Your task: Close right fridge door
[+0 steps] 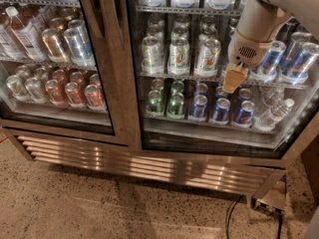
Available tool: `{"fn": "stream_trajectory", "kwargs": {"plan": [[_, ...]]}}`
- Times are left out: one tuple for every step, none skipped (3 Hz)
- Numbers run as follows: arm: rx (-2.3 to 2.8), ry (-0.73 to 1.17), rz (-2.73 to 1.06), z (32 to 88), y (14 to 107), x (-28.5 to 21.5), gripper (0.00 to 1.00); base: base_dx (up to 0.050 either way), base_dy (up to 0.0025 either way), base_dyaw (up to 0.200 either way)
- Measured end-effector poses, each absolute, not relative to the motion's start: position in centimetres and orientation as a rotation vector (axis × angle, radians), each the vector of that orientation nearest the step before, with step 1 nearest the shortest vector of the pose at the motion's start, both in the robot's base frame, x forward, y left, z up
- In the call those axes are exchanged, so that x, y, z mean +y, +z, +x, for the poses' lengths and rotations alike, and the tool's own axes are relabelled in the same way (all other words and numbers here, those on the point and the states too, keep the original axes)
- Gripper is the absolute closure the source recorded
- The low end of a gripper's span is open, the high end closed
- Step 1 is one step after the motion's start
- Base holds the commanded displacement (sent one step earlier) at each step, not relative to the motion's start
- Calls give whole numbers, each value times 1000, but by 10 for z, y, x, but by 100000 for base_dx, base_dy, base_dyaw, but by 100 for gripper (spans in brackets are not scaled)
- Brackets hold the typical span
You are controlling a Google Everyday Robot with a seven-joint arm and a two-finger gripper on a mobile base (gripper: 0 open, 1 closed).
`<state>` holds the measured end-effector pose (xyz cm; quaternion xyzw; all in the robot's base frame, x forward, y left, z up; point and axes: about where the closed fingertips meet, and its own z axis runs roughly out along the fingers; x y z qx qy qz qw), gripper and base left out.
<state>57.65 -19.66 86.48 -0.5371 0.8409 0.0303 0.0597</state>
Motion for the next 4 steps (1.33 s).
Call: {"fn": "stream_trajectory", "kwargs": {"plan": [[2546,92,-1626,576,865,-197,100,2584,226,17147],[2546,92,-1626,576,865,-197,100,-5001,2,-17],[2546,92,-1626,576,865,-197,100,-5006,14,-99],[2546,92,-1626,576,865,-197,100,0,0,0]]}}
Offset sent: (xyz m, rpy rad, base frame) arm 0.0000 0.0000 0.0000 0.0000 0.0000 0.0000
